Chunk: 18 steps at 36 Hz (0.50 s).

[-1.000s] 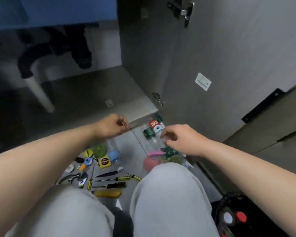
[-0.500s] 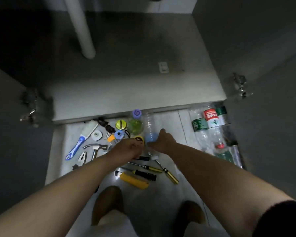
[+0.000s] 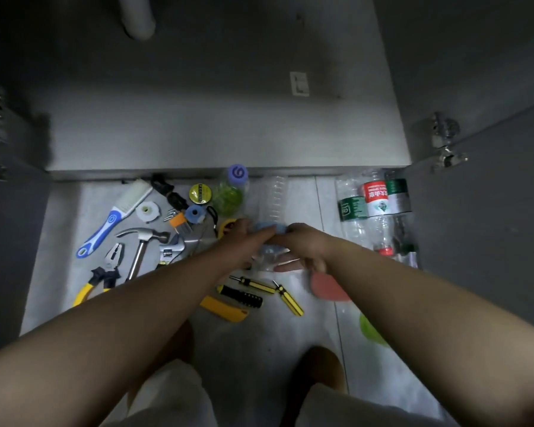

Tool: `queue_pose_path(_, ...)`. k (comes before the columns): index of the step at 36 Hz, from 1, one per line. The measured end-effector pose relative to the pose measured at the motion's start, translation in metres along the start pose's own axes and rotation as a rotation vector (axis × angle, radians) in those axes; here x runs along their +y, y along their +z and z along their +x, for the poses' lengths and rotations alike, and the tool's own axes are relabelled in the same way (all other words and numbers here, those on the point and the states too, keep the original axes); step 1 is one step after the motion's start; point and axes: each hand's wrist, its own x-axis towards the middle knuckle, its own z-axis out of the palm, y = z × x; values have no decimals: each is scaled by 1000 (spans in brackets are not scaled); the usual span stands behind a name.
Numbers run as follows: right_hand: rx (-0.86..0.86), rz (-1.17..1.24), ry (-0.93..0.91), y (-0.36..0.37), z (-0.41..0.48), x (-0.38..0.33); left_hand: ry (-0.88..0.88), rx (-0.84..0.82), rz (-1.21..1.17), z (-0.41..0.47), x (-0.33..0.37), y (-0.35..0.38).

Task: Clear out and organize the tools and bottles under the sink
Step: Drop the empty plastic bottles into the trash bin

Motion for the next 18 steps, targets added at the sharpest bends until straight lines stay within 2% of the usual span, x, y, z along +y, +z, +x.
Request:
queue_pose_path(2, -106, 36, -17, -14, -14, 2, -34, -53, -87, -2, 8, 10)
queue_pose_path(4, -190, -26, 3, -32, -24, 1, -38, -105, -140, -2, 14, 21)
queue_pose_path(7, -182, -204, 16, -69, -33, -4, -18, -122, -144, 0, 23, 34)
queue_pose_path(9, -4, -271, -38, -95, -37, -5, -6, -130, -116, 0, 28, 39)
queue_pose_path(12, 408, -420, -125, -132, -32, 7, 12, -146, -72, 5, 31, 42)
queue_pose_path(14, 596, -528, -77, -148, -24, 20, 17, -161, -53, 9, 32, 42)
queue_pose_path(18, 599, -580, 109, -160, -4, 41, 3, -172, -93, 17, 33, 45)
